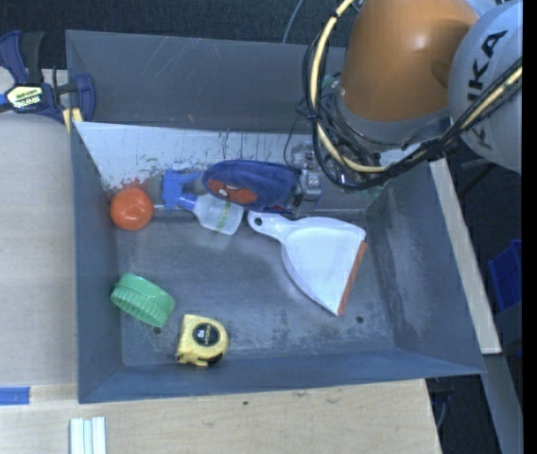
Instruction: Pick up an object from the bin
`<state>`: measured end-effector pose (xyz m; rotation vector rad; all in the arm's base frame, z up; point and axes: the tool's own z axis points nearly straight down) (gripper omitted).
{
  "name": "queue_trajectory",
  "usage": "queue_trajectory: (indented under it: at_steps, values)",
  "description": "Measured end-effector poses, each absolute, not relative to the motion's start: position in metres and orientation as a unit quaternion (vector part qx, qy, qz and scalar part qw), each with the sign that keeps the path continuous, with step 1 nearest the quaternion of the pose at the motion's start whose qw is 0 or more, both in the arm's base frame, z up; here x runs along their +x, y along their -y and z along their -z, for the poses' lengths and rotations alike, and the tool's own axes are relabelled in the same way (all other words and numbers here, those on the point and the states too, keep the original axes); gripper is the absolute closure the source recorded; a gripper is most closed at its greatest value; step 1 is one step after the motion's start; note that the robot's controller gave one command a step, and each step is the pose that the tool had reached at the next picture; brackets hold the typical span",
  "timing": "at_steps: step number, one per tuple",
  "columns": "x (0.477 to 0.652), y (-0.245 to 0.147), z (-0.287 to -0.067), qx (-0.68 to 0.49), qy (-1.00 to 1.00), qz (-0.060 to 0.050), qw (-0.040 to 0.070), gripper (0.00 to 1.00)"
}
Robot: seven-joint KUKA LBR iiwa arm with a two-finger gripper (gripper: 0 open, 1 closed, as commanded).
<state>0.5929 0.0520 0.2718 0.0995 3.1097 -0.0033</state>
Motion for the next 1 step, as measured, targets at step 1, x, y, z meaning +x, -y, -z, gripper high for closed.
queue_trajectory:
  at_steps: [1]
  values:
    - [0.5890,-0.1277,-0.2432,-0.036,-0.999,0.001,0.015,1.00]
